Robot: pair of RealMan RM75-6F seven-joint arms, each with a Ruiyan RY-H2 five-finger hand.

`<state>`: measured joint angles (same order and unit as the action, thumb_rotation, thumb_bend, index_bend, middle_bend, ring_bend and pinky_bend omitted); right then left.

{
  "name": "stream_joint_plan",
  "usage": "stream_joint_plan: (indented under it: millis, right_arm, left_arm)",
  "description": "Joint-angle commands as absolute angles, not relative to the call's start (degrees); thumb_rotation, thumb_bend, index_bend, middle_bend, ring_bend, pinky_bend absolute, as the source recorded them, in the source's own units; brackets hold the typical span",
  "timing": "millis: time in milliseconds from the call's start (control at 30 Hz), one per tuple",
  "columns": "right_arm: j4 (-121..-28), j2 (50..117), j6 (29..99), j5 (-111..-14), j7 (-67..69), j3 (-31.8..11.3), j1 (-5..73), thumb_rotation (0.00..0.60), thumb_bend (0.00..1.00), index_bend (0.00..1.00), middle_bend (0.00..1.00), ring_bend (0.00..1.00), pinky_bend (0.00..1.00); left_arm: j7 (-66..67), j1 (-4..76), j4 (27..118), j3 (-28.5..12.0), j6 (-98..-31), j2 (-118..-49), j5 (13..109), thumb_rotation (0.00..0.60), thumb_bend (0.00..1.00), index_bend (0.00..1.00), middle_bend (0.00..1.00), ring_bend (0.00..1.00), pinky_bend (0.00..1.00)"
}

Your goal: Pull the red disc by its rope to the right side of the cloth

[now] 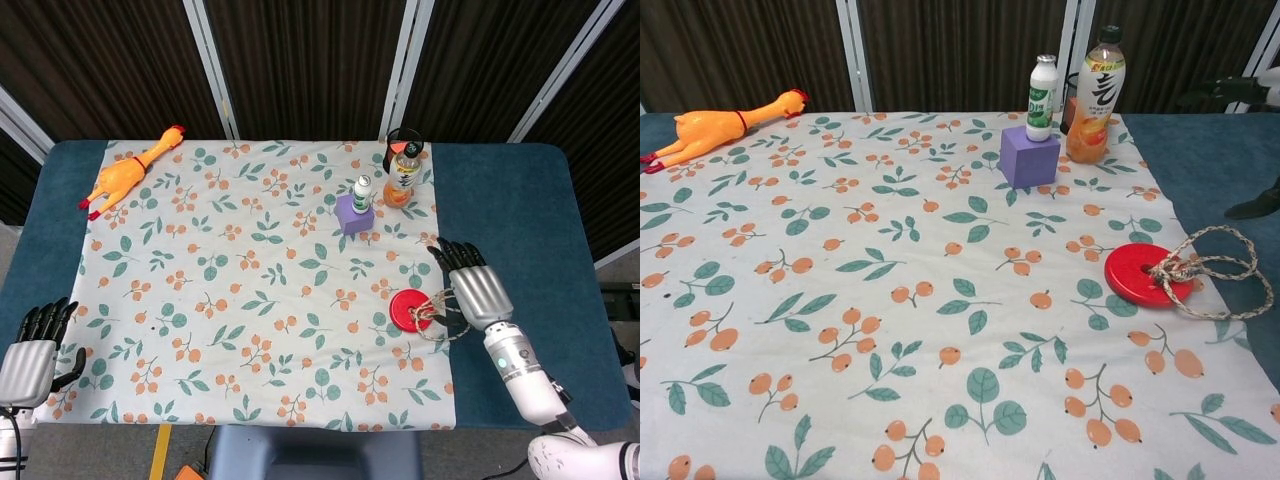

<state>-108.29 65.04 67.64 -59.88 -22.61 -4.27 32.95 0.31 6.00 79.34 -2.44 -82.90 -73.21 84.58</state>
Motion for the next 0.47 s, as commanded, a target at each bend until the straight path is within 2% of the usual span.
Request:
stream_joint_plan:
  millis: [33,167,300,467]
  right_arm:
    - [-105.8,62.13,77.32,-66.25,-17.44,2.51,22.32,0.6,0.0,0.0,0.0,0.0,0.0]
    - [-96.59,65.55,84.83,-72.05,-10.59,5.68,14.48,0.6,0.0,0.0,0.0,0.0,0.0]
    - [-86.49,70.91,92.85,-76.87,-3.66,5.76,8.27,0.6,0.0,0.0,0.0,0.0,0.0]
    - [-80.26,74.24,97.24,-80.62,0.64,5.15,4.83,0.6,0.0,0.0,0.0,0.0,0.0]
  left_arm:
    - [0.21,5.61,80.05,-2.28,-83.57,-72.57,84.82,0.507,0.53,0.0,0.01,0.0,0.04]
    - [0.03,5.21,80.42,-2.3,-84.36,-72.06,84.89,0.509,0.53,0.0,0.01,0.0,0.04]
    - [-0.51,4.91,80.07,-2.54,-84.67,-72.17,84.35,0.507,0.53,0.0,0.01,0.0,0.04]
    - [-0.68,4.87,79.79,-2.67,-84.81,-72.39,84.27,0.506,0.53,0.0,0.01,0.0,0.04]
